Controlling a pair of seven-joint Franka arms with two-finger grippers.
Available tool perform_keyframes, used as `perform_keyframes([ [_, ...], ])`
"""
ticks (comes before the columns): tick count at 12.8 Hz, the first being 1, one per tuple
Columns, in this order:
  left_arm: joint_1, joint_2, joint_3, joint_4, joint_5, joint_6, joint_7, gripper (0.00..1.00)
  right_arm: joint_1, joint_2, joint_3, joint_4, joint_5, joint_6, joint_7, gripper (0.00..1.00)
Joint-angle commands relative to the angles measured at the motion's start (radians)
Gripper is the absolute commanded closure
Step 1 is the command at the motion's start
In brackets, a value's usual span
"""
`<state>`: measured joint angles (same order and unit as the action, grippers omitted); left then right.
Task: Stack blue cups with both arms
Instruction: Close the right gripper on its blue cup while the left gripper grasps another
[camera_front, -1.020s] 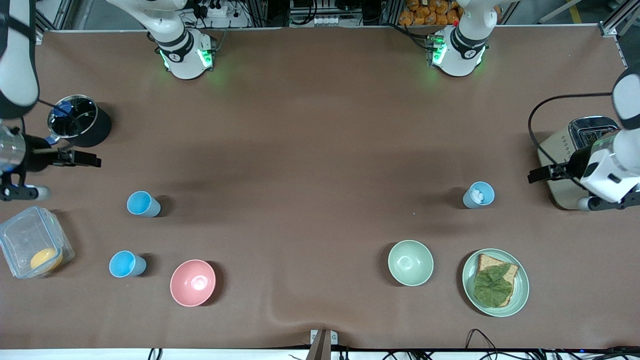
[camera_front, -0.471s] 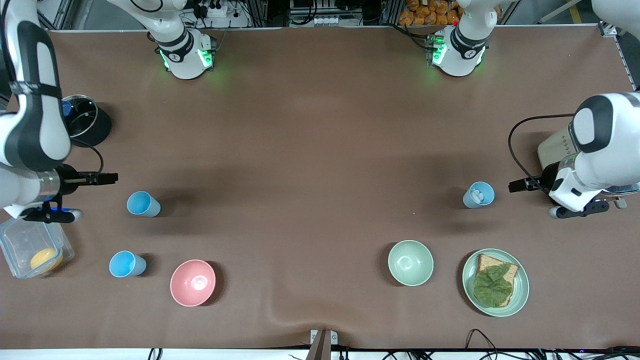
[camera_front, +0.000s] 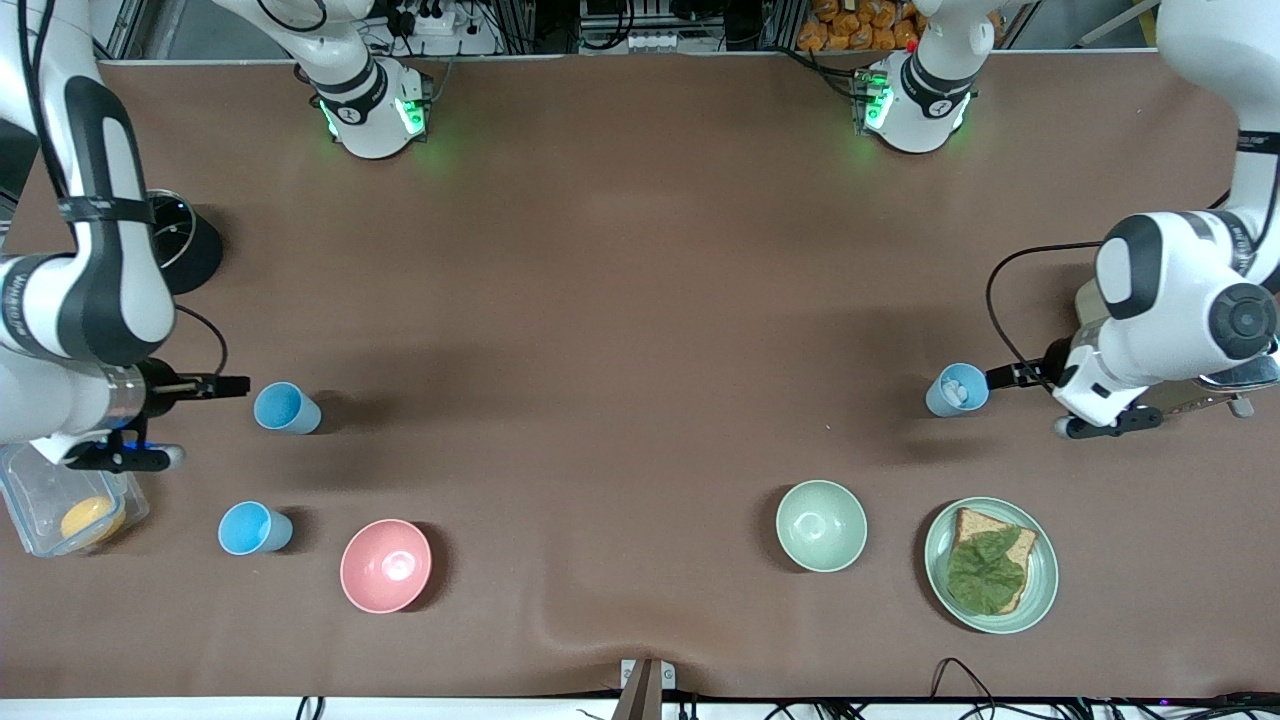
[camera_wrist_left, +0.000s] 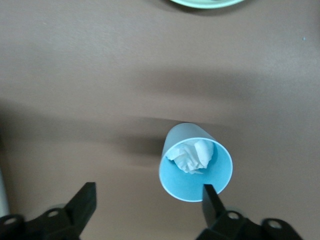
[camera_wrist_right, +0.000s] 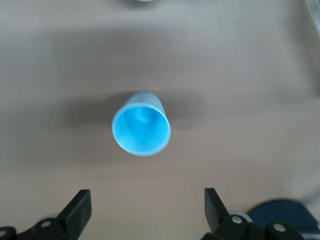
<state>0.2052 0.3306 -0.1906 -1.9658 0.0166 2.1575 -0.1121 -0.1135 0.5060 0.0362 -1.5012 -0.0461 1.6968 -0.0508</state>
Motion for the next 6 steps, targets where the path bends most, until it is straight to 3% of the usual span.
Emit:
perform_keyframes([
  [1, -0.018, -0.021, -0.003, -0.061, 0.0, 0.065, 0.02, 0.18, 0.021, 0.048, 0.002, 0.027, -0.011, 0.05, 0.002, 0.0],
  [3, -0.02, -0.018, -0.003, -0.068, 0.002, 0.074, 0.02, 0.18, -0.001, 0.068, 0.004, 0.015, -0.006, 0.069, -0.006, 0.0],
  [6, -0.018, -0.004, -0.001, -0.097, 0.014, 0.128, 0.02, 0.27, -0.055, 0.056, 0.005, -0.103, 0.008, 0.189, -0.184, 0.0],
])
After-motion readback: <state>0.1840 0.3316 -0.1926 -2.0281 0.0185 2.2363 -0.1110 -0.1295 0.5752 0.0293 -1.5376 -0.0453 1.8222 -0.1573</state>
